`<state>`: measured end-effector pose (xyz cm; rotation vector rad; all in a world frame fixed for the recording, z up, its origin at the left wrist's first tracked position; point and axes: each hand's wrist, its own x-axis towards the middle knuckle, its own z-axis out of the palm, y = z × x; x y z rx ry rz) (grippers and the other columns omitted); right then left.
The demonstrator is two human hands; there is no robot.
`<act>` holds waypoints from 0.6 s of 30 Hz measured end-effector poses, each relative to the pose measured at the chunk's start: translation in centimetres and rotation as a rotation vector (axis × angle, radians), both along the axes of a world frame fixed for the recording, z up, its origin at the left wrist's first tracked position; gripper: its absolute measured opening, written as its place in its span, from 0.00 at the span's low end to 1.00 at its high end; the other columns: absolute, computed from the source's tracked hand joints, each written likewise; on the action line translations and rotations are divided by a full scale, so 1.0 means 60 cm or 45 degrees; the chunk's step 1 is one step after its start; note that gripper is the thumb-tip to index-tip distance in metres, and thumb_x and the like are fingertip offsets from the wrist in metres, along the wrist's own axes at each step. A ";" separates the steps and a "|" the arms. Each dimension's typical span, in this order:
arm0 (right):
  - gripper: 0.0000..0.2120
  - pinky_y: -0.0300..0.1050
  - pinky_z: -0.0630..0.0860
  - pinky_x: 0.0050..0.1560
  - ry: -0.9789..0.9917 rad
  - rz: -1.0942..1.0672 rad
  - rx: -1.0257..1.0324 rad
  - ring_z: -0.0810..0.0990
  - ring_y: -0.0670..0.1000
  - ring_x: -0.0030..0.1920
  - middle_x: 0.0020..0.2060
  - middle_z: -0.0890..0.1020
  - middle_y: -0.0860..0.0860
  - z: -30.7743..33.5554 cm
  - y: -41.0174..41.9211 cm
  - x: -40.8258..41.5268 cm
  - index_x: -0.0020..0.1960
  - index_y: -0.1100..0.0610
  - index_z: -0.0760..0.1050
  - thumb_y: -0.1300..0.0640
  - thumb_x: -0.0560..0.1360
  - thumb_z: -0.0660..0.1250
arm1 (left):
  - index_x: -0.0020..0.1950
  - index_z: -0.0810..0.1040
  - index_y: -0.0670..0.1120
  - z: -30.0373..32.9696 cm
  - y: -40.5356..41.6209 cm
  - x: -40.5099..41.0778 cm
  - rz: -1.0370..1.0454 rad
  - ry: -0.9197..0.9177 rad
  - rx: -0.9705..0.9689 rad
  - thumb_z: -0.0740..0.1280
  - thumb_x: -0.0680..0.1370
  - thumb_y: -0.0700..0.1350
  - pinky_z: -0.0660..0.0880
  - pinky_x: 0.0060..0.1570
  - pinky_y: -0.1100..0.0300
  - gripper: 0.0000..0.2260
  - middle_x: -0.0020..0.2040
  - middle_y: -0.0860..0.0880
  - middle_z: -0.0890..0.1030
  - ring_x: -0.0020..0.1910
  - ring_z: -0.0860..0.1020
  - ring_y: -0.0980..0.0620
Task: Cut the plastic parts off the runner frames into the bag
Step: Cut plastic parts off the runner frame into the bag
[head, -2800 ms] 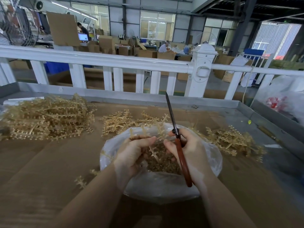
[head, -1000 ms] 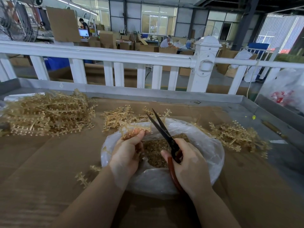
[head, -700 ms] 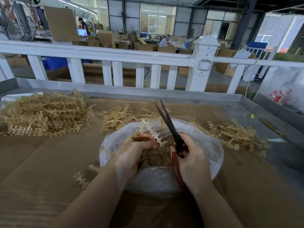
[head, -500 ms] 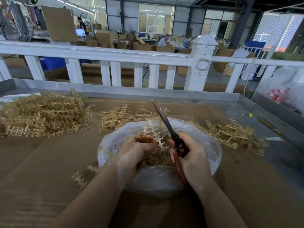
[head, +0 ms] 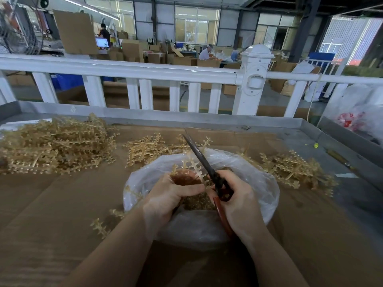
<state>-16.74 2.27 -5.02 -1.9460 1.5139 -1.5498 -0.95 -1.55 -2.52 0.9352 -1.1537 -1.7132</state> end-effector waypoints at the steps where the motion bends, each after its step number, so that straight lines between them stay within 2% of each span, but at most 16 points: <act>1: 0.16 0.41 0.78 0.46 0.001 -0.008 -0.014 0.81 0.42 0.43 0.39 0.82 0.41 0.000 0.001 0.001 0.52 0.48 0.77 0.65 0.70 0.72 | 0.42 0.81 0.40 -0.002 -0.001 -0.001 0.038 0.005 -0.002 0.76 0.58 0.37 0.80 0.39 0.58 0.14 0.42 0.40 0.84 0.41 0.84 0.45; 4: 0.17 0.39 0.77 0.46 -0.058 0.027 -0.035 0.81 0.43 0.44 0.40 0.82 0.40 0.005 0.004 0.005 0.51 0.46 0.77 0.66 0.71 0.72 | 0.40 0.81 0.41 -0.002 -0.001 -0.003 0.079 0.034 0.019 0.75 0.60 0.38 0.78 0.34 0.62 0.11 0.39 0.42 0.84 0.38 0.84 0.48; 7: 0.18 0.41 0.78 0.47 -0.086 0.105 -0.026 0.82 0.45 0.45 0.42 0.82 0.41 0.010 0.007 0.006 0.52 0.45 0.77 0.66 0.71 0.71 | 0.37 0.82 0.43 -0.003 -0.003 -0.004 0.066 0.056 0.034 0.75 0.61 0.38 0.78 0.34 0.63 0.07 0.39 0.41 0.84 0.38 0.84 0.48; 12: 0.14 0.41 0.78 0.46 -0.106 0.099 -0.017 0.82 0.45 0.44 0.41 0.82 0.42 0.009 0.005 0.008 0.52 0.49 0.78 0.65 0.71 0.72 | 0.43 0.79 0.39 -0.008 -0.004 -0.004 0.077 0.125 0.015 0.74 0.63 0.37 0.78 0.35 0.63 0.11 0.39 0.42 0.84 0.39 0.84 0.48; 18: 0.14 0.44 0.79 0.46 -0.118 0.075 -0.028 0.82 0.44 0.44 0.41 0.83 0.43 0.010 0.004 0.012 0.51 0.50 0.78 0.67 0.71 0.71 | 0.49 0.80 0.35 -0.018 -0.004 -0.006 0.049 0.023 -0.182 0.75 0.61 0.36 0.79 0.49 0.57 0.17 0.47 0.39 0.84 0.50 0.83 0.43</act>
